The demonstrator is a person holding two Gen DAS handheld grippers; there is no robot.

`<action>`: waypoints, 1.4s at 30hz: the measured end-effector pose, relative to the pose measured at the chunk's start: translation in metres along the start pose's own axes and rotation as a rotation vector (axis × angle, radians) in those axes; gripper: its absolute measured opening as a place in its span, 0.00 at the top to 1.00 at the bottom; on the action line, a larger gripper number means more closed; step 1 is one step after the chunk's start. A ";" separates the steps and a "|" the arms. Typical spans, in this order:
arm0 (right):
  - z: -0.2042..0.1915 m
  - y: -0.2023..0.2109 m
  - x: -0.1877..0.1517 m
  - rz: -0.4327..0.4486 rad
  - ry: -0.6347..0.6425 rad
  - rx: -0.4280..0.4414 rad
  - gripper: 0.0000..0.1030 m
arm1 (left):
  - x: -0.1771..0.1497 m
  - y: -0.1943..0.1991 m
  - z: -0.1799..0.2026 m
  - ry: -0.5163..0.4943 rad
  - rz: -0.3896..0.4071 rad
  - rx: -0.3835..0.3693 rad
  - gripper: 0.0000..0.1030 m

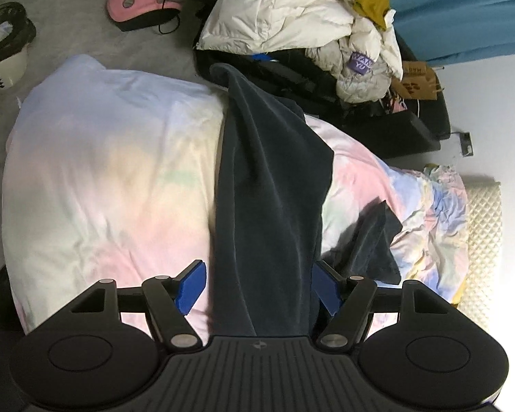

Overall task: Fold clothes
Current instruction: 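Release the pants leg with the left gripper and smooth it along the bed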

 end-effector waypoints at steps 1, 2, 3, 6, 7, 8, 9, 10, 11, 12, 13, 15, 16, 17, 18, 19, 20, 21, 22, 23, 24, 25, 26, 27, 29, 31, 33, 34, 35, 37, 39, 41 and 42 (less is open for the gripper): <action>-0.001 0.002 0.005 0.007 -0.020 0.001 0.84 | -0.006 0.003 0.002 0.004 0.003 -0.001 0.32; -0.003 0.006 0.012 0.018 -0.032 0.014 0.85 | -0.011 0.004 0.004 0.000 0.004 0.001 0.32; -0.004 0.010 0.019 0.028 -0.043 0.027 0.85 | -0.016 0.005 0.007 -0.003 0.005 0.003 0.32; -0.002 0.020 0.042 0.062 -0.081 0.064 0.86 | -0.029 0.007 0.013 -0.016 0.003 0.010 0.32; 0.000 0.023 0.049 0.074 -0.094 0.076 0.87 | -0.033 0.007 0.015 -0.020 0.002 0.012 0.32; 0.000 0.027 0.059 0.090 -0.097 0.088 0.87 | -0.037 0.008 0.018 -0.022 0.003 0.014 0.32; 0.000 0.031 0.068 0.107 -0.098 0.100 0.87 | -0.038 0.008 0.020 -0.022 0.005 0.012 0.32; 0.002 0.037 0.078 0.123 -0.106 0.116 0.87 | -0.039 0.008 0.021 -0.024 0.006 0.008 0.32; 0.002 0.043 0.089 0.140 -0.101 0.130 0.87 | -0.040 0.007 0.023 -0.027 0.007 0.006 0.32; 0.003 0.048 0.100 0.157 -0.094 0.145 0.87 | -0.041 0.007 0.025 -0.031 0.008 0.006 0.32; 0.003 0.050 0.110 0.169 -0.086 0.159 0.88 | -0.041 0.007 0.026 -0.034 0.009 0.007 0.32; 0.006 0.055 0.126 0.180 -0.049 0.167 0.88 | -0.042 0.007 0.026 -0.035 0.012 0.011 0.32; 0.010 0.056 0.131 0.183 -0.021 0.161 0.88 | -0.041 0.007 0.024 -0.033 0.012 0.014 0.32; 0.016 0.054 0.134 0.191 0.012 0.136 0.91 | -0.041 0.007 0.023 -0.031 0.013 0.018 0.32; 0.028 0.051 0.137 0.199 0.017 0.099 0.92 | -0.040 0.006 0.021 -0.028 0.013 0.023 0.32; 0.040 0.048 0.139 0.207 0.021 0.062 1.00 | -0.038 0.006 0.019 -0.025 0.014 0.030 0.32; 0.056 0.043 0.142 0.215 0.017 0.014 1.00 | -0.037 0.005 0.016 -0.025 0.012 0.038 0.32; 0.073 0.038 0.145 0.224 0.014 -0.033 1.00 | -0.036 0.004 0.014 -0.024 0.011 0.046 0.32; 0.082 0.035 0.146 0.217 0.029 -0.063 1.00 | -0.035 0.002 0.012 -0.024 0.009 0.053 0.32; 0.091 0.032 0.147 0.208 0.045 -0.091 1.00 | -0.034 0.000 0.010 -0.023 0.005 0.055 0.32; 0.100 0.029 0.148 0.200 0.061 -0.119 1.00 | -0.033 -0.002 0.008 -0.023 0.001 0.058 0.32; 0.103 0.030 0.149 0.193 0.080 -0.128 1.00 | -0.032 -0.005 0.006 -0.023 -0.004 0.061 0.31; 0.105 0.031 0.149 0.186 0.098 -0.136 1.00 | -0.031 -0.007 0.005 -0.027 -0.011 0.063 0.31; 0.108 0.032 0.150 0.179 0.117 -0.143 1.00 | -0.029 -0.010 0.005 -0.031 -0.019 0.064 0.31; 0.104 0.036 0.146 0.170 0.164 -0.146 0.98 | -0.027 -0.017 0.005 -0.038 -0.039 0.056 0.31; 0.094 0.042 0.137 0.156 0.219 -0.148 0.97 | -0.024 -0.024 0.006 -0.052 -0.063 0.046 0.31; 0.081 0.052 0.121 0.147 0.269 -0.140 0.96 | -0.022 -0.031 0.006 -0.068 -0.091 0.034 0.31; 0.075 0.056 0.113 0.143 0.295 -0.136 0.95 | -0.020 -0.035 0.005 -0.077 -0.109 0.027 0.31; 0.066 0.062 0.102 0.142 0.317 -0.129 0.93 | -0.018 -0.039 0.004 -0.086 -0.128 0.018 0.31; 0.049 0.074 0.081 0.140 0.362 -0.115 0.92 | -0.010 -0.049 0.002 -0.120 -0.169 0.011 0.30; 0.031 0.086 0.056 0.139 0.404 -0.098 0.91 | -0.001 -0.059 0.001 -0.183 -0.210 0.003 0.30; 0.012 0.099 0.026 0.143 0.449 -0.082 0.90 | 0.011 -0.071 0.000 -0.256 -0.259 -0.009 0.29; 0.004 0.106 0.010 0.147 0.465 -0.074 0.90 | 0.018 -0.077 -0.001 -0.292 -0.288 -0.015 0.29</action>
Point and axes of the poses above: each gripper's, at about its wrist camera, not at the fingertips, and y roughly against the way its jaws point, z to its right, x to its top, the point moved 2 cm from there along -y, roughly the way its jaws point, and after that the axes turned 15 degrees about z, right-handed, at the moved point
